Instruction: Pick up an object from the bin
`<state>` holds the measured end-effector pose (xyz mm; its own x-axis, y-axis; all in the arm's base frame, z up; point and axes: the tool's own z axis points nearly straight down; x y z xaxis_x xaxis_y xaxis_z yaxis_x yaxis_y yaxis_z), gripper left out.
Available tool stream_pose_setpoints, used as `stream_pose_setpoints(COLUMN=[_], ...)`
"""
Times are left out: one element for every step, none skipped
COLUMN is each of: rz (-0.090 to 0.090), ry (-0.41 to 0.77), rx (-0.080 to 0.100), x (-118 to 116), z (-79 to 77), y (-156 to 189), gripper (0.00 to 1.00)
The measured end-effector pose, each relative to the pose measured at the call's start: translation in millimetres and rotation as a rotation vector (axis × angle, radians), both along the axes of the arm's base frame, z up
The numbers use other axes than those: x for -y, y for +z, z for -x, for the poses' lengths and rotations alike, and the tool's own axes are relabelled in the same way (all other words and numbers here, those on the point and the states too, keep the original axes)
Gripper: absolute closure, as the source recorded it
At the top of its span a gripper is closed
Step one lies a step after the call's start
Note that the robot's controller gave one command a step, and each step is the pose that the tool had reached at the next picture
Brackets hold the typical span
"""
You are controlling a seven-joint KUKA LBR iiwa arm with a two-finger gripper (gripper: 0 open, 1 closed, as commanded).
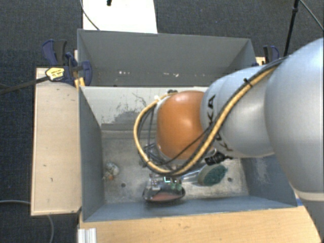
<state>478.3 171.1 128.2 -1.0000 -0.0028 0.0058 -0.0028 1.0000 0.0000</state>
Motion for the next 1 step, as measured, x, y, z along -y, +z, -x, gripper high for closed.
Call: stream_pose_setpoints(rz=[0.003], ry=[0.068], rx=[0.003], x=[81.4], z=[-11.5], y=[-30.5], gripper=[0.0])
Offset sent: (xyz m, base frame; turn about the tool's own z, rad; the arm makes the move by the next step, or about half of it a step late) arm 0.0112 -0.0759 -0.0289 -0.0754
